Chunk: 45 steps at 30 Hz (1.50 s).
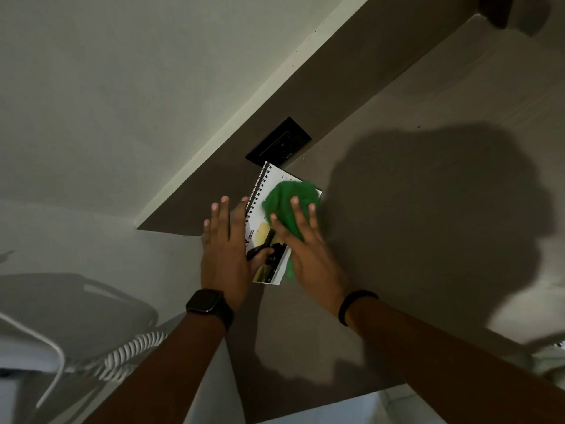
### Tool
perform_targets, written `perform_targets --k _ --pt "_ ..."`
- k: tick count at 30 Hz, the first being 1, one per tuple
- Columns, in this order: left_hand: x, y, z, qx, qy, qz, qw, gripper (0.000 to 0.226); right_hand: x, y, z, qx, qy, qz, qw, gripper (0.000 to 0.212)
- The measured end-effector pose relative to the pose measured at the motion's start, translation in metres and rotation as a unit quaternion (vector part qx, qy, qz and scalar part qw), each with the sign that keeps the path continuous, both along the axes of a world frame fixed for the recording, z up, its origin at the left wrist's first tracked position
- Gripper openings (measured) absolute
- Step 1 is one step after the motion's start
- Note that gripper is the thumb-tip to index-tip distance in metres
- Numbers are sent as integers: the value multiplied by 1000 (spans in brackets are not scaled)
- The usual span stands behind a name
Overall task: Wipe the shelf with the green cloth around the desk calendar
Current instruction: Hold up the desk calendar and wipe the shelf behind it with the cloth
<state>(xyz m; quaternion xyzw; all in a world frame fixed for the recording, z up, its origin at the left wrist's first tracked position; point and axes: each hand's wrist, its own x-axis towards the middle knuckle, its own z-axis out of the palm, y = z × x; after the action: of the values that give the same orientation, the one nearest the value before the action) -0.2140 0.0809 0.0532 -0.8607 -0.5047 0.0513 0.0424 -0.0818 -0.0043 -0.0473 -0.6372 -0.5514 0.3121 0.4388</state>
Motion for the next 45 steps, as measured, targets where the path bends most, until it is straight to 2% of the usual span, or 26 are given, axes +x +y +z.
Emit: perform_targets --k 2,4,7,10,14,16,18,21,22,26,30,32,38,40,43,45 --pt "1 -1 0 -2 -4 2 1000 113 9 12 0 -29 33 -42 998 94" --pt "1 -1 0 0 -7 1 1000 111 8 21 7 -13 36 -51 998 97" --pt "1 -2 1 4 -11 -5 1000 109 -3 14 9 32 -34 1 999 100" --pt "1 -3 1 14 -3 -8 1000 111 0 2 -3 30 -59 24 998 91" --pt "2 -2 1 14 7 0 1000 113 17 18 3 -15 76 -44 996 90" --pt "2 -1 0 13 8 2 1000 112 17 25 11 -3 109 -54 993 88" --pt "2 -1 1 11 6 3 1000 112 10 19 13 15 83 -30 996 90" --pt "2 -3 2 12 2 1 1000 112 4 2 1 42 -22 25 999 94" --pt "3 -3 1 12 3 3 1000 113 8 3 -3 42 -31 26 998 94" --pt "4 -3 1 16 8 5 1000 113 25 24 4 -29 39 -38 998 96" --pt "2 -3 1 18 6 0 1000 113 7 5 3 38 -75 60 995 96" --pt "3 -4 1 22 13 -2 1000 113 12 1 -8 38 -105 80 991 97" --pt "1 0 -1 30 3 3 1000 116 26 24 5 -13 13 -18 1000 92" --pt "-1 0 -1 30 -2 -2 1000 116 14 20 6 12 -23 15 1000 93" --pt "-2 0 -1 25 1 -9 1000 114 11 7 -5 49 -134 99 985 95" --pt "-1 1 0 22 5 -1 1000 116 22 9 -11 41 -140 70 987 94"
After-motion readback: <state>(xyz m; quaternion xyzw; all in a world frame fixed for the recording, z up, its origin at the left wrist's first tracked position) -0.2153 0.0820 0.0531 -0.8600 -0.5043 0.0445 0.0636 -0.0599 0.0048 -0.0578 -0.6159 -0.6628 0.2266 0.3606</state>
